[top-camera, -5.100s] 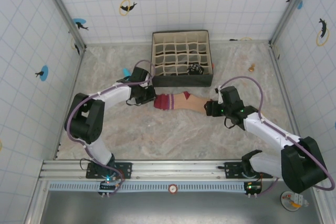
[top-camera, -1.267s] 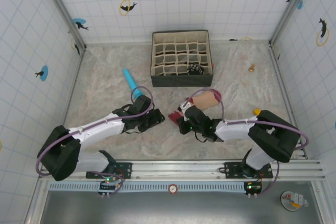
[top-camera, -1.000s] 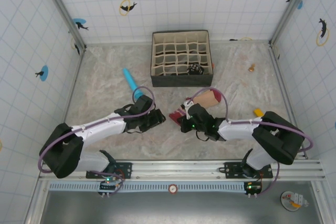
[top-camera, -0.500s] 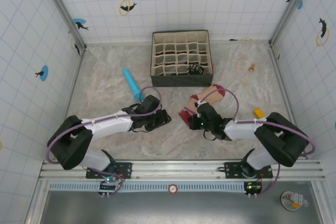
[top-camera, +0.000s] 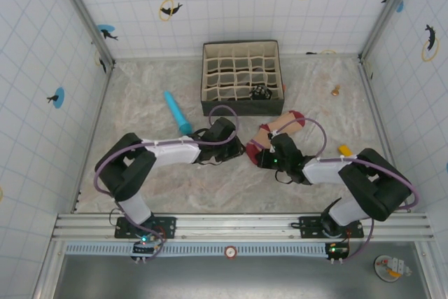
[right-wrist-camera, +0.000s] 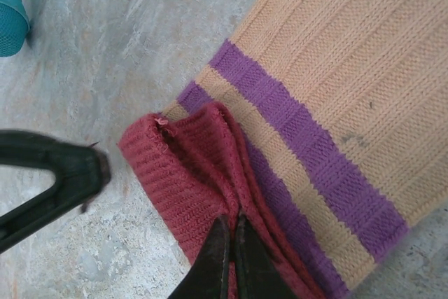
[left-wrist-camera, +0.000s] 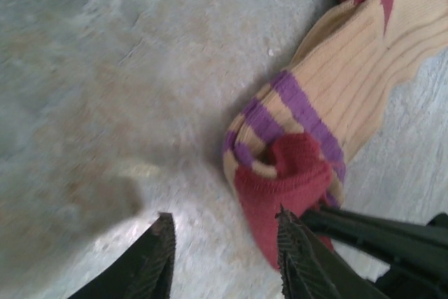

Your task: Roll the socks

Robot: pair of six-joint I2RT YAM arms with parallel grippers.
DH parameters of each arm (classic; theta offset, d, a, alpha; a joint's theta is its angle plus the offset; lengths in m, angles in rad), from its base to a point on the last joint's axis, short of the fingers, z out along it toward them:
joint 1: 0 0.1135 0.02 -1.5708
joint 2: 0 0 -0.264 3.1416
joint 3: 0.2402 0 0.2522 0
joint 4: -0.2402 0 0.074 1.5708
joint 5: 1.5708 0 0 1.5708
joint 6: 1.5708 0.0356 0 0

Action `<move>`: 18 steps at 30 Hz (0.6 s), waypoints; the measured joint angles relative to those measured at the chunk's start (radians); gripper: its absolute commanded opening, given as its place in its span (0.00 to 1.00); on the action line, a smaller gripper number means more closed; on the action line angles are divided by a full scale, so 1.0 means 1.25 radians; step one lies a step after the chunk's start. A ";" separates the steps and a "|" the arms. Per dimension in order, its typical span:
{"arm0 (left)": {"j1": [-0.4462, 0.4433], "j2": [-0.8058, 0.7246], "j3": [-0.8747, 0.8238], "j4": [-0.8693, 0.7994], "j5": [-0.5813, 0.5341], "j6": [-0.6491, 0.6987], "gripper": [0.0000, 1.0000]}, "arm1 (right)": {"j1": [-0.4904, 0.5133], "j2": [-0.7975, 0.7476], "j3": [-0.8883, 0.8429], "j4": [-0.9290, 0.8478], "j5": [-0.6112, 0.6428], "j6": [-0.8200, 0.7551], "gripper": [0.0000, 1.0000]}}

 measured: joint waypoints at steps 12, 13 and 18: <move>-0.023 0.070 0.034 0.062 -0.010 0.009 0.26 | -0.025 -0.002 -0.024 0.036 -0.032 0.011 0.00; -0.025 0.070 0.034 0.064 -0.013 0.006 0.28 | -0.027 -0.002 -0.025 0.038 -0.036 0.011 0.00; -0.039 0.070 0.017 0.100 -0.028 -0.011 0.40 | -0.034 -0.002 -0.028 0.044 -0.046 0.017 0.00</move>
